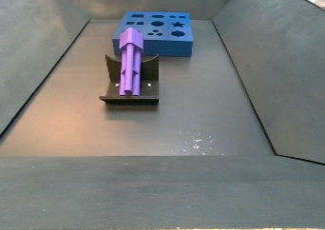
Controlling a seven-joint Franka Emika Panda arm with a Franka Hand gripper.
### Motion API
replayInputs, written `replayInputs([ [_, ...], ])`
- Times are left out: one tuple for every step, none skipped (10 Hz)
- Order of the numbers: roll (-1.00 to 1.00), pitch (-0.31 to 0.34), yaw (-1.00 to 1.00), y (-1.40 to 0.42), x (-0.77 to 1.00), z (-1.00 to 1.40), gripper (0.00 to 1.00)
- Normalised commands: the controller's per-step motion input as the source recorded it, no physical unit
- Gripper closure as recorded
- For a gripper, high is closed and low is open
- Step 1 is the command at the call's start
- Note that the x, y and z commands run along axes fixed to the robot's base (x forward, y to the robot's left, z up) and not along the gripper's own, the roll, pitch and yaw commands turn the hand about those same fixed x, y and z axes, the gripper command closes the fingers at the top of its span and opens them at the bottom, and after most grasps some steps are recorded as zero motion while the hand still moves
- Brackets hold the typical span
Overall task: Pick up the 3 prong object. Move up. Rotate the 3 prong object. Place the 3 prong object on the fixture. Regrasp the 3 prong object. Move to above the board. Insert the 3 prong object.
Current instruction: Regrasp the 3 prong object.
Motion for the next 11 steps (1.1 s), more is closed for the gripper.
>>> replayInputs([
  [0.12, 0.063, 0.09, -0.05, 0.56, -0.03, 0.0],
  [0.12, 0.063, 0.09, -0.05, 0.56, -0.03, 0.0],
  [0.12, 0.063, 0.09, -0.05, 0.56, -0.03, 0.0],
  [0.12, 0.063, 0.09, -0.05, 0.56, -0.03, 0.0],
  [0.12, 0.063, 0.09, -0.05, 0.56, -0.03, 0.0],
  [0.18, 0.143, 0.06, 0.04, 0.19, -1.0, 0.0],
  [0.18, 0.14, 0.07, 0.04, 0.19, -1.0, 0.0],
  [0.16, 0.127, 0.11, 0.03, 0.2, -1.0, 0.0],
  [0.14, 0.125, 0.14, 0.02, 0.21, -1.0, 0.0],
  [0.14, 0.115, 0.15, 0.02, 0.22, -1.0, 0.0],
  [0.13, 0.1, 0.16, 0.01, 0.23, -1.0, 0.0],
])
